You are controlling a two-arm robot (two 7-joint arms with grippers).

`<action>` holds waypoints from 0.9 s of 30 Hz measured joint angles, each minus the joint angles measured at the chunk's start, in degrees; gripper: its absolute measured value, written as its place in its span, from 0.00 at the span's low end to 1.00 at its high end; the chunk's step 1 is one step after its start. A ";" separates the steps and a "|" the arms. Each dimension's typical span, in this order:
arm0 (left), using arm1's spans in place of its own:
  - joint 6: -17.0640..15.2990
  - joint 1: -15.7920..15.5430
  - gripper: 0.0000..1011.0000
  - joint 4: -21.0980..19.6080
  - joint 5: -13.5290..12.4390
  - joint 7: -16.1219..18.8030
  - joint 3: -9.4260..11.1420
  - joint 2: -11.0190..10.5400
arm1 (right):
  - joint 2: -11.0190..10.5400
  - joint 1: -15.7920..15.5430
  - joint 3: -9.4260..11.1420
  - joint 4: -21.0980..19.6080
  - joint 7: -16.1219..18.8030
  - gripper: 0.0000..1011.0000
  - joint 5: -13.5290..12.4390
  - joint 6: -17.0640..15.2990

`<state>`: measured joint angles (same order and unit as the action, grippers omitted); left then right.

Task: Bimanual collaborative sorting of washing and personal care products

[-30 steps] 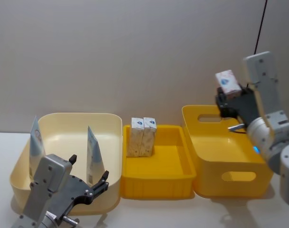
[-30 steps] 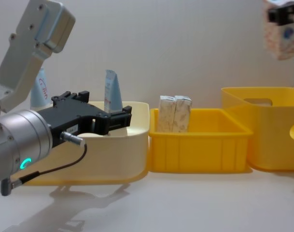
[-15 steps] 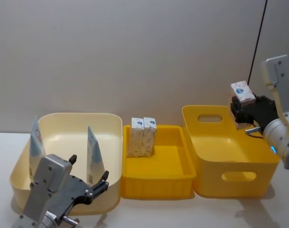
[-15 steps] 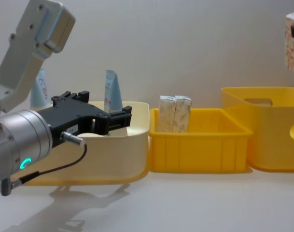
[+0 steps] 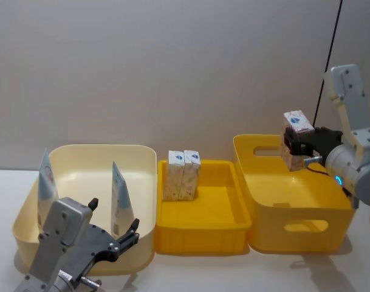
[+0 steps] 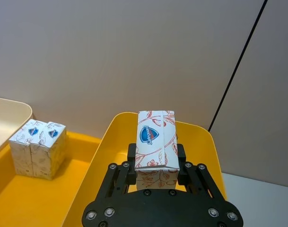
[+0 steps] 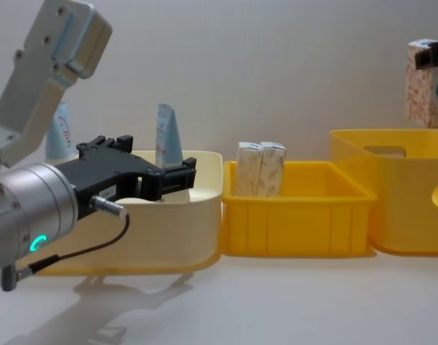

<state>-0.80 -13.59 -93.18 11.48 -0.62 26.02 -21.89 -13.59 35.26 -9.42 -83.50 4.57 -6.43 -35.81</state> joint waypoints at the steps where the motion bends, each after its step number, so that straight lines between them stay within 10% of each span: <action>1: 0.00 0.00 0.99 0.00 0.00 0.00 0.00 0.00 | 0.11 0.17 0.02 0.15 0.03 0.44 -0.06 -0.19; 9: 0.00 0.00 0.99 0.00 0.00 0.00 0.00 0.00 | 0.91 1.38 0.18 1.37 0.23 0.46 -0.42 -1.54; 27: 0.00 0.00 0.99 0.00 0.00 0.00 0.00 0.00 | 1.63 2.48 0.32 2.56 0.48 0.98 -0.77 -2.78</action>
<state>-0.80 -13.59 -93.18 11.48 -0.62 26.02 -21.90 -11.95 37.74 -9.10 -80.94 5.05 -7.19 -38.59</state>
